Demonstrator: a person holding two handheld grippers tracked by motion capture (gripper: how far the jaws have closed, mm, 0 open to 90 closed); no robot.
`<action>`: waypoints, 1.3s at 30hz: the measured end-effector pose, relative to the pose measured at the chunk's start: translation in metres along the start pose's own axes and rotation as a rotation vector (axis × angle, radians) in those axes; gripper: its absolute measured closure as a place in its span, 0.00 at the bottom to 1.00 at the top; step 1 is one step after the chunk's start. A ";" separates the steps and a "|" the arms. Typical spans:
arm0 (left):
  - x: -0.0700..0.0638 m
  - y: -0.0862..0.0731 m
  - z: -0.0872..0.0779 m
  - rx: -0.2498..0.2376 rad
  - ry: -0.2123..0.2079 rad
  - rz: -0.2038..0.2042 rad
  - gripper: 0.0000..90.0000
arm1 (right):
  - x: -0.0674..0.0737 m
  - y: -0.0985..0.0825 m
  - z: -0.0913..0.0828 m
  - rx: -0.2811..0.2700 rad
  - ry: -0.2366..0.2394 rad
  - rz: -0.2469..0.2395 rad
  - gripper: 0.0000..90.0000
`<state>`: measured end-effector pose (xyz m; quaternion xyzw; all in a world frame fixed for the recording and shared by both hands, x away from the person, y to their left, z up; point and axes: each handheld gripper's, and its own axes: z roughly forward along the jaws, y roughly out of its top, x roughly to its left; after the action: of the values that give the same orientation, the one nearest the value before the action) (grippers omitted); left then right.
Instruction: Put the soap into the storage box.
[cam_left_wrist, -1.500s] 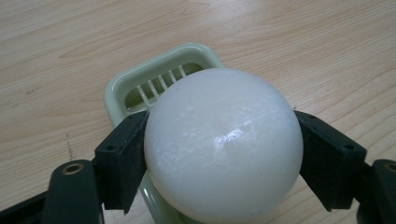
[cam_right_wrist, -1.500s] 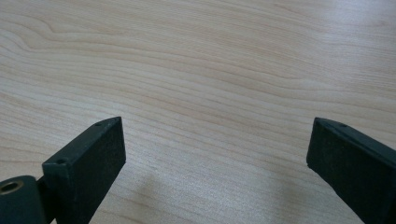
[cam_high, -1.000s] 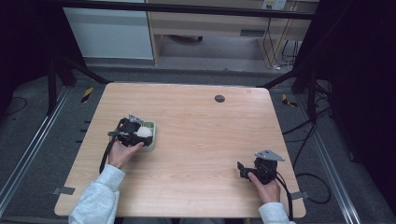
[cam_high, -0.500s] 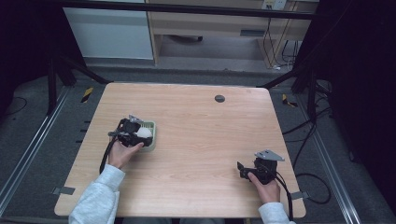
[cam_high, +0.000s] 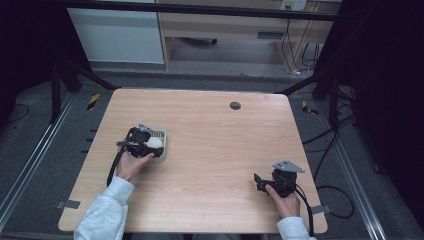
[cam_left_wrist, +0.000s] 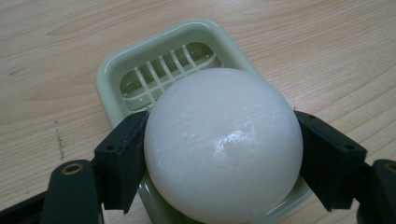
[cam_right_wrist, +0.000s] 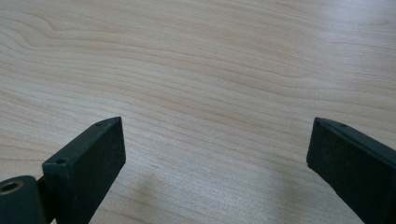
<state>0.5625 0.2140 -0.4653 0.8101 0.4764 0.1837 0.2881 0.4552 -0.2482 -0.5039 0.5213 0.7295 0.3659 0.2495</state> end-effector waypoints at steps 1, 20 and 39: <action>0.000 0.000 0.000 0.000 0.000 0.001 0.26 | 0.000 0.000 0.000 0.001 0.000 0.000 0.05; 0.001 0.004 -0.018 -0.072 0.000 -0.005 0.26 | 0.000 0.000 0.000 0.000 -0.002 -0.001 0.05; -0.008 -0.009 -0.050 -0.185 -0.002 -0.022 0.26 | 0.000 -0.001 -0.003 -0.009 -0.001 0.003 0.05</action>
<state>0.5243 0.2249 -0.4327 0.7749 0.4661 0.2229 0.3641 0.4528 -0.2494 -0.5029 0.5213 0.7269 0.3696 0.2516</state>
